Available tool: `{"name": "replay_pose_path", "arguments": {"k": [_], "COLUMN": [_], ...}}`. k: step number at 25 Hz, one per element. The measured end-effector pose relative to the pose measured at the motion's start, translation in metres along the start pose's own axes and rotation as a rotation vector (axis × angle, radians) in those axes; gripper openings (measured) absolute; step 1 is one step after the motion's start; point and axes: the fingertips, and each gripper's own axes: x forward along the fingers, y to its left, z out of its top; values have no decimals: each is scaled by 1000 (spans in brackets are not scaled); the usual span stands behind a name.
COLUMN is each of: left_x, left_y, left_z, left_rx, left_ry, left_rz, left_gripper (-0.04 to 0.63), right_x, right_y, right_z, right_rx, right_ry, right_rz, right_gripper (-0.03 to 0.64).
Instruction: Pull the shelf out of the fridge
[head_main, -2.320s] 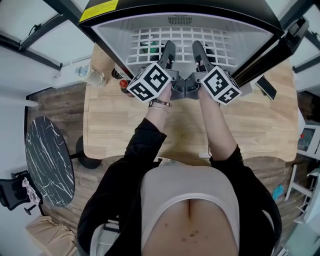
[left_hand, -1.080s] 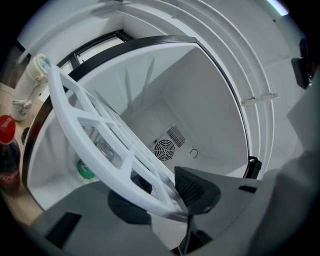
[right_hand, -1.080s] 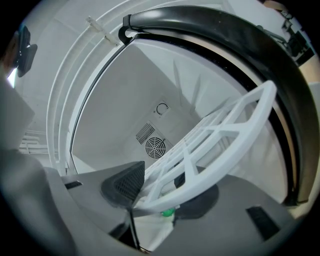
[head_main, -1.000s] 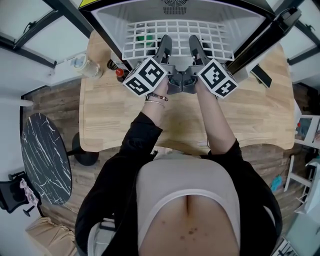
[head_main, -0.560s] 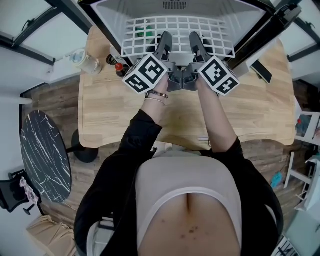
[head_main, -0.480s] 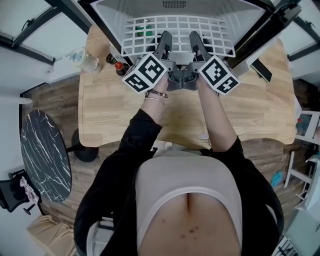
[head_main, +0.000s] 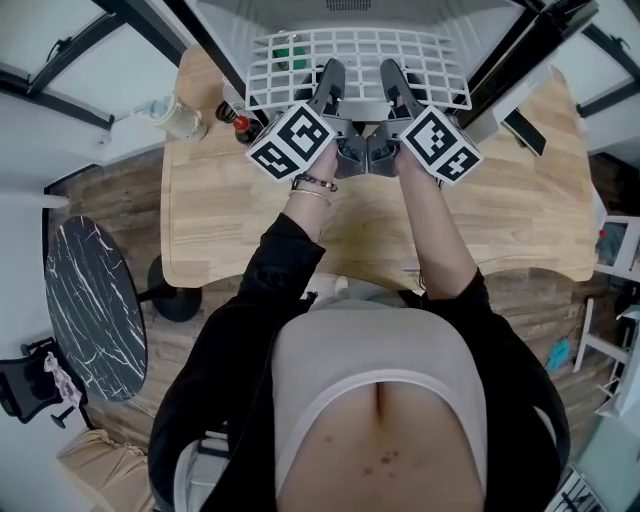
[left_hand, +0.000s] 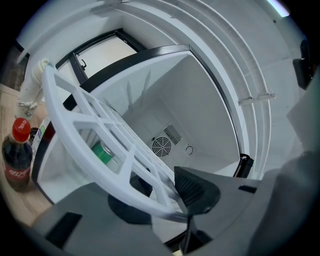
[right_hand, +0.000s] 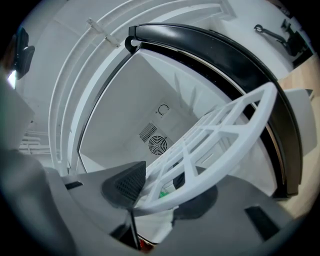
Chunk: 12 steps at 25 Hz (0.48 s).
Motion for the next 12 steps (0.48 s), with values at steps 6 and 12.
{"name": "replay_pose_path", "arguments": {"k": [6, 12], "left_x": [-1, -5], "left_y": [0, -1], "left_z": [-1, -2], "left_rx": [-4, -14], "left_ry": [8, 17], "left_rz": [2, 3], "left_gripper": [144, 141], "right_x": [-2, -5], "right_y": [0, 0], "right_z": [0, -1], "right_rx": [10, 19], "right_ry": [8, 10], "right_rz": [7, 6], "right_gripper": [183, 177]}}
